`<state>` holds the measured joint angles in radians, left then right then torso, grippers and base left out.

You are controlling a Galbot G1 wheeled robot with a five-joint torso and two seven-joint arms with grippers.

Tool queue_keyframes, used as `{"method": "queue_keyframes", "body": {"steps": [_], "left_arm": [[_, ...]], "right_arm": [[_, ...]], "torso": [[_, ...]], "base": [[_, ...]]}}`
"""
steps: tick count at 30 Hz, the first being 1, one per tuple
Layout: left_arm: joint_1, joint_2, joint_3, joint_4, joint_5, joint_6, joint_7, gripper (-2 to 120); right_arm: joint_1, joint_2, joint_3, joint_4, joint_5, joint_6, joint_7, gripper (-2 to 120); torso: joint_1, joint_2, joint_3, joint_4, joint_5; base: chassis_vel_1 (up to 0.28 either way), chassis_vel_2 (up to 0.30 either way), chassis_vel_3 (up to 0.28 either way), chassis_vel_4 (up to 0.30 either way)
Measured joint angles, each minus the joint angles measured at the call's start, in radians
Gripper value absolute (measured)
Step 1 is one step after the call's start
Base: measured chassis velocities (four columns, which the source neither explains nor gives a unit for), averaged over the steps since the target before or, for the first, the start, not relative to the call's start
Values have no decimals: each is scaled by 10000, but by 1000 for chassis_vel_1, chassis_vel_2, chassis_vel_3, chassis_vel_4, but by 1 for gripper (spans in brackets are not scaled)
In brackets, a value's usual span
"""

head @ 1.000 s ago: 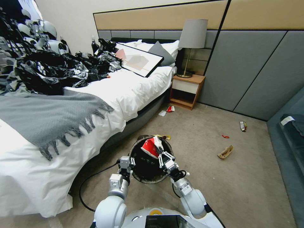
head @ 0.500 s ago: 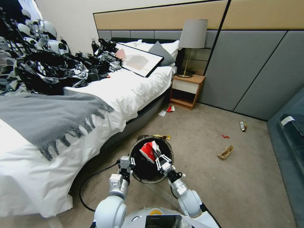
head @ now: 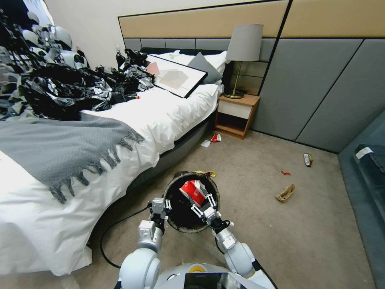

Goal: Pick up the trash bin, then pick up the garbage from the floor and place it into the trash bin.

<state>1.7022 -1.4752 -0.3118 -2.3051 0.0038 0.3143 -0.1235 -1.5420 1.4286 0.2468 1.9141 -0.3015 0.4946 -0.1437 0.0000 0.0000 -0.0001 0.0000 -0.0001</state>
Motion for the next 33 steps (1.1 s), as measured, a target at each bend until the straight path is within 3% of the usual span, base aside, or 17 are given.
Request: {"method": "queue_keyframes", "body": {"steps": [3,13,16,23,28,33], "left_arm": [[0,0,0,0,0,0,0,0],[0,0,1,0,0,0,0,0],[0,0,1,0,0,0,0,0],[0,0,1,0,0,0,0,0],[0,0,0,0,0,0,0,0],[0,0,1,0,0,0,0,0]], "right_arm": [[-81,14,51,189,-5,15,0,106],[-370,-131,226,601,-341,-244,25,114],[-593,-202,253,926,-558,-668,347,114],[-875,-156,435,1615,-650,-624,597,107],[-1470,256,1053,2420,-773,-279,1243,100],[-2474,983,1699,3278,-374,-561,2435,100]], "torso": [[0,0,0,0,1],[0,0,0,0,0],[0,0,0,-1,0],[0,0,0,1,1],[0,0,0,1,1],[-1,0,0,-1,-1]], "base": [[0,0,0,0],[0,0,0,0],[0,0,0,0],[0,0,0,0],[0,0,0,0],[0,0,0,0]]}}
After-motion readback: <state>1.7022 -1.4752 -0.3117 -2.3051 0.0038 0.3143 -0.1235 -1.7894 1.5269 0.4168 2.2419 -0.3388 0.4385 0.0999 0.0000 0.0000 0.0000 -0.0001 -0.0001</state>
